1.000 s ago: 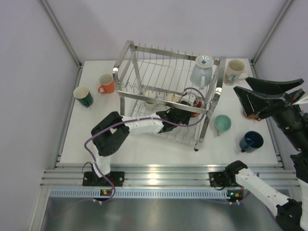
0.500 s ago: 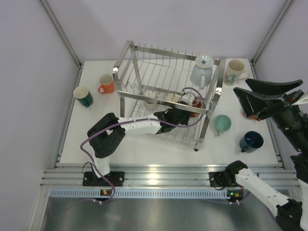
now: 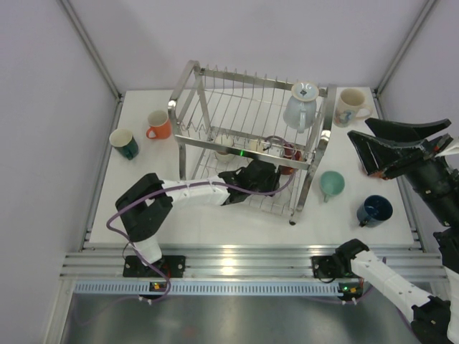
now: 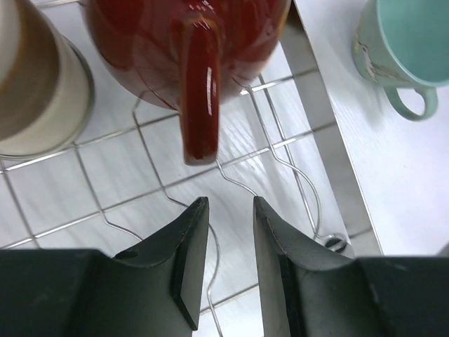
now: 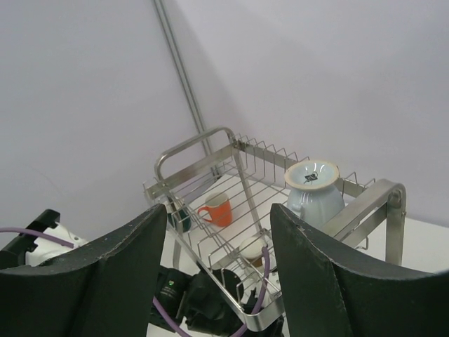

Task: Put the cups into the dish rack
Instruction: Place the cup upside down on the dish rack, then grab a cup with the right arm

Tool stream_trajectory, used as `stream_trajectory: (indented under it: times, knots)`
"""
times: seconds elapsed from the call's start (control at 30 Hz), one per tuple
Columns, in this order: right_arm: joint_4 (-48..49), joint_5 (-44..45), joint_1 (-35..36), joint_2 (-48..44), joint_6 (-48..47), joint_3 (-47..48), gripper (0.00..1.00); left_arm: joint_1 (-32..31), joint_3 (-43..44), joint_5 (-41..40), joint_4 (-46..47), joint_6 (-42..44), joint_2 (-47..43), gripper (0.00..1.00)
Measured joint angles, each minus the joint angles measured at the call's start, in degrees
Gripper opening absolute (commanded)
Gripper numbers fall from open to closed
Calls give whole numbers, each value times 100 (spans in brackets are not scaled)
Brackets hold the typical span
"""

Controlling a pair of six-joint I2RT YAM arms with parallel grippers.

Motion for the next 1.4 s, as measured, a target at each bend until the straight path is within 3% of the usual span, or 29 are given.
stream_trajectory:
  times: [0.2,0.47,0.83,1.0,1.27,1.4]
  knots:
    - [-105,0,0,24,15,7,62,-4,-201,647,-179,-299,-199,39]
    - [-254,-4,2,138,22,37,62,-4,-721,1886,-282,-1051,-907,32]
    - [-511,-81,0,289,125,376,62,-9,-1633,3729,-734,-2903,-3263,35]
    - [-678,-168,0,404,184,374,63,-11,-1777,4039,-1084,-3637,-4153,37]
    - [-977,-247,0,485,260,437,63,-59,-1779,4186,-1539,-4277,-4732,37]
    - [-1005,-256,0,476,260,535,63,-66,-1768,4153,-1226,-4301,-5270,37]
